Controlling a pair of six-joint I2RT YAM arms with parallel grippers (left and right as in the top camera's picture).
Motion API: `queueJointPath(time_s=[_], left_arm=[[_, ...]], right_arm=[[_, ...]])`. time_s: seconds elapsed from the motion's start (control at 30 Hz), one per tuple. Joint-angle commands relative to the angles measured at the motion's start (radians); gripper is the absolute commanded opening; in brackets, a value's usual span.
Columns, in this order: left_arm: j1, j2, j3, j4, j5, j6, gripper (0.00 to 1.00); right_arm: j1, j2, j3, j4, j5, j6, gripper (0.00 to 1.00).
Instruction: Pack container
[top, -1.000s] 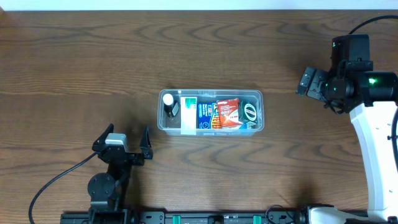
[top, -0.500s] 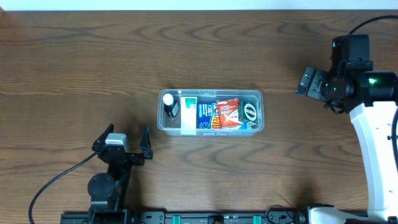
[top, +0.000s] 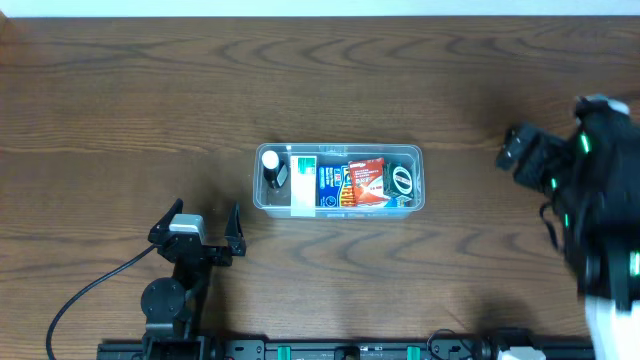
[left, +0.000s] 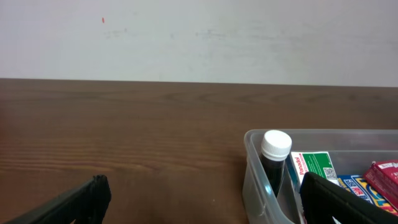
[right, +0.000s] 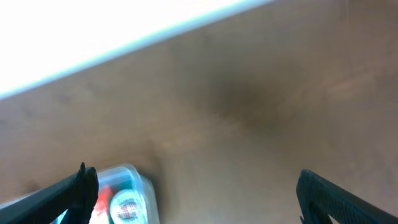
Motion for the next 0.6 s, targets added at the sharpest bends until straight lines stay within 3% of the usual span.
queueJointPath(time_s=[0.0, 0.57], left_arm=[[0.006, -0.005, -0.016, -0.037, 0.003, 0.009, 0.98], [0.006, -0.005, -0.016, -0.037, 0.003, 0.009, 0.98]], right_arm=[[-0.003, -0.146, -0.173, 0.121, -0.086, -0.102, 0.99], [-0.003, -0.716, -0.859, 0.626, -0.236, -0.121, 0.99]])
